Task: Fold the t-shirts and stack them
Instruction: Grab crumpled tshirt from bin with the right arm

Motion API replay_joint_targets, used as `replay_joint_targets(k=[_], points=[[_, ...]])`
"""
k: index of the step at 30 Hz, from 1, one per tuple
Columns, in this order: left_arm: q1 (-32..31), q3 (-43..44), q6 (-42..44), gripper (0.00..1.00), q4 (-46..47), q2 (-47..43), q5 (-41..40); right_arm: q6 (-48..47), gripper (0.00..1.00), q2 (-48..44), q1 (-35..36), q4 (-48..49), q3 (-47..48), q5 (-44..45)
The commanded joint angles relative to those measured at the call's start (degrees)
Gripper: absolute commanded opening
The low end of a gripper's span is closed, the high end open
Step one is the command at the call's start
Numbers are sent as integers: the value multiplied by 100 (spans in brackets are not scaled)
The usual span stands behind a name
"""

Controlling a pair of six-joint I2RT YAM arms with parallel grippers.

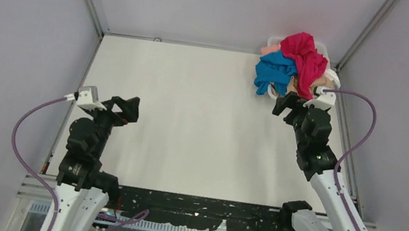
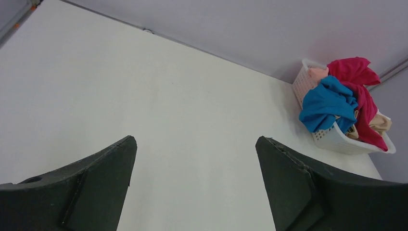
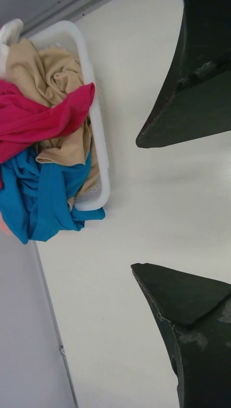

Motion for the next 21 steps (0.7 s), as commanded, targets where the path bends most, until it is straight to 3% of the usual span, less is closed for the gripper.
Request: replay_joint_targets(k=[1,4,10,16,21], points=[[-3,-27,83,99,157,102,-24,-150,95,-335,4,545,2,394],[3,-9,82,99,143,160,14,-656,95,-140,-6,885,259,147],[-4,-27,28,99,295,360,61,-938,95,1676,-178,-105,2207,794],[1,-36,24,99,515,722,208,-253,95,4053,-936,-624,4346,869],[2,-55,50,99,679,887,187,276,95,5744,-1290,-428,6332,335]])
